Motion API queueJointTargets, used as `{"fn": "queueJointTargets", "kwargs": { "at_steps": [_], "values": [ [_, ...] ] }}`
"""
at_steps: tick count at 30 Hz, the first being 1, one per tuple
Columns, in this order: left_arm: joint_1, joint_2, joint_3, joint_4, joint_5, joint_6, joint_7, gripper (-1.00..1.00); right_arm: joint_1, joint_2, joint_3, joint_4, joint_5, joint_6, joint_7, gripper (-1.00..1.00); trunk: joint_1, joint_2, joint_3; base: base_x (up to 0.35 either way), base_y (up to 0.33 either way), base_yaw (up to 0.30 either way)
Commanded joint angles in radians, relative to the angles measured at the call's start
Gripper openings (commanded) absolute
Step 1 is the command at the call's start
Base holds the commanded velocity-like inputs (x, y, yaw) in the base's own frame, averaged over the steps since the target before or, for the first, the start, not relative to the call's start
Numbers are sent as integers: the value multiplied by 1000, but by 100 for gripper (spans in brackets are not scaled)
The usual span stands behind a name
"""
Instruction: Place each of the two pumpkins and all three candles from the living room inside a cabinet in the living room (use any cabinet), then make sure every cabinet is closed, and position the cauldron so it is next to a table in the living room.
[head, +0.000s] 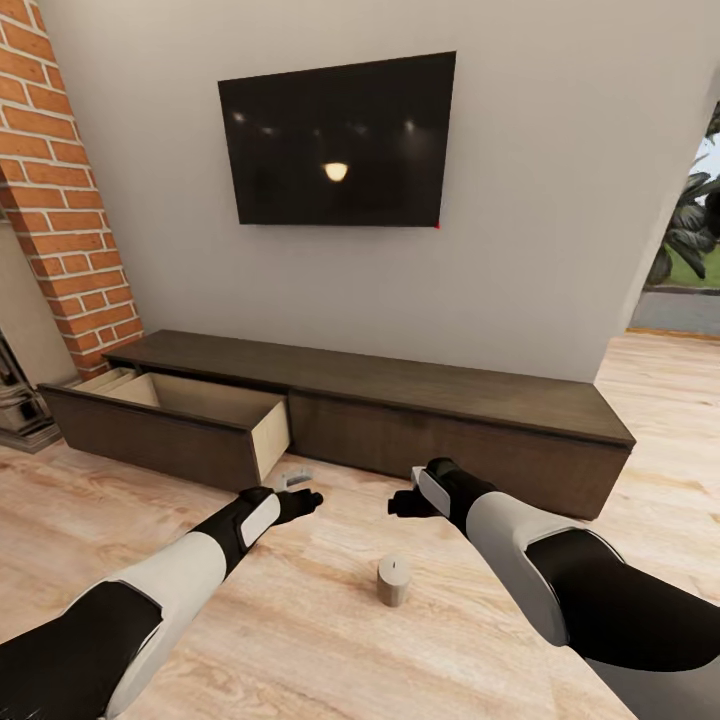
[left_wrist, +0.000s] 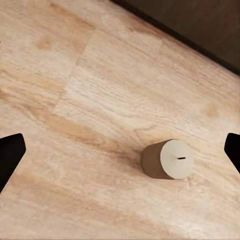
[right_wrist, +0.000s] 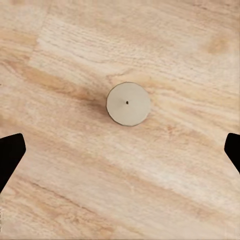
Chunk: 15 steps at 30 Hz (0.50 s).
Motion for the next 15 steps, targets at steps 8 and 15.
{"fn": "queueJointTargets", "kwargs": {
  "at_steps": [8,15],
  "values": [
    [0,4,-7,-175,7,81,6,100,0,0,5,-4,-12,-8,-7,100,0,0,-5,0,0,0],
    [0,20,-7,-315,5,231,9,100,0,0,5,-5,-13,-8,-7,100,0,0,-15,0,0,0]
  ]
}}
